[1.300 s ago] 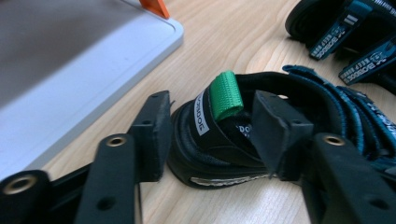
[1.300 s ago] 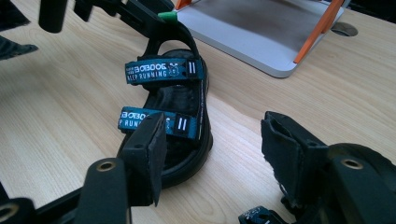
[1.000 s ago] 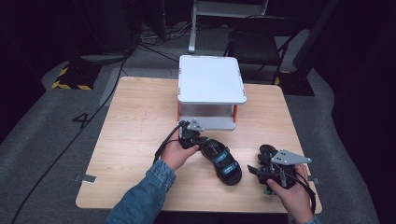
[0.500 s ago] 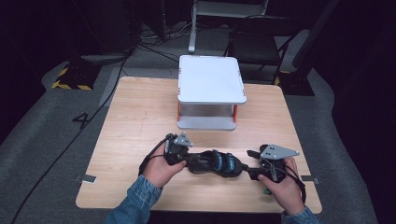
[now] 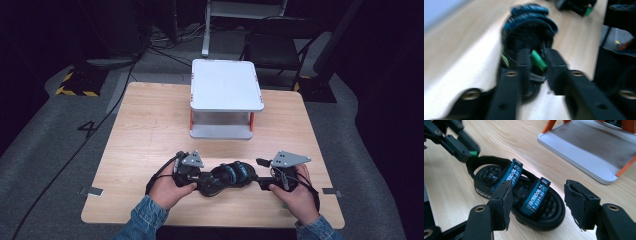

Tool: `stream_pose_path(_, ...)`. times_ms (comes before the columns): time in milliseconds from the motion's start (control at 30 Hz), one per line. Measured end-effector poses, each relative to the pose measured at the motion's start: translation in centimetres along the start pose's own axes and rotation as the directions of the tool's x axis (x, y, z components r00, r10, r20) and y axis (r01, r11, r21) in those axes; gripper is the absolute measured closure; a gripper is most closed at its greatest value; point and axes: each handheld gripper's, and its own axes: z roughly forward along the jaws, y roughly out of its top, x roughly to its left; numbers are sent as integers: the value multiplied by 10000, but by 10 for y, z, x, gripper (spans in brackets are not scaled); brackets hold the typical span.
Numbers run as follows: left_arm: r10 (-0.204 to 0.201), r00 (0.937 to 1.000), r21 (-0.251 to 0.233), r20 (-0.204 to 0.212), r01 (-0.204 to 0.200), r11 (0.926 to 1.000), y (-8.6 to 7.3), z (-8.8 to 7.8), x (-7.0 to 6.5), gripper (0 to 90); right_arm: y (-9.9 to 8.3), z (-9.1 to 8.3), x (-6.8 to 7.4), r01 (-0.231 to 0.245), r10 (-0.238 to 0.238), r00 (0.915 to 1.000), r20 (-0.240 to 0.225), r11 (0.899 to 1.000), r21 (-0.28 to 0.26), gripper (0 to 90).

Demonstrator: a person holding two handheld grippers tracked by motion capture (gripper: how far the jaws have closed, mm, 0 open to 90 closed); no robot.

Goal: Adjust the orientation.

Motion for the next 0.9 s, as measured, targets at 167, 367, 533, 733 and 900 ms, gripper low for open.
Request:
stream_pose_path(167, 841, 9946, -445, -608, -869, 9952, 12, 8, 8, 379, -8, -11, -1, -218, 219, 9993, 288, 9998, -32, 399)
stream_pose_path(367, 1557, 9864, 465, -518, -1534, 9871, 21, 36, 22, 355, -21, -26, -4, -605, 605, 9954, 745, 9982, -16, 396)
stream_pose_path(533, 1993, 9788, 771, -476, -1953, 9777, 29, 61, 31, 407, -31, -37, -5, -864, 857, 9900, 1124, 9963, 12, 395)
stream_pose_path(733, 2056, 9783, 1045, 266, -2072, 9727, 35, 71, 33, 738, -39, -44, -6, -1089, 1075, 9849, 1355, 9940, 28, 395)
stream_pose_path(900, 1664, 9860, 1061, -117, -1642, 9807, 35, 66, 33, 784, -39, -44, -6, -1088, 1075, 9848, 1362, 9941, 21, 395)
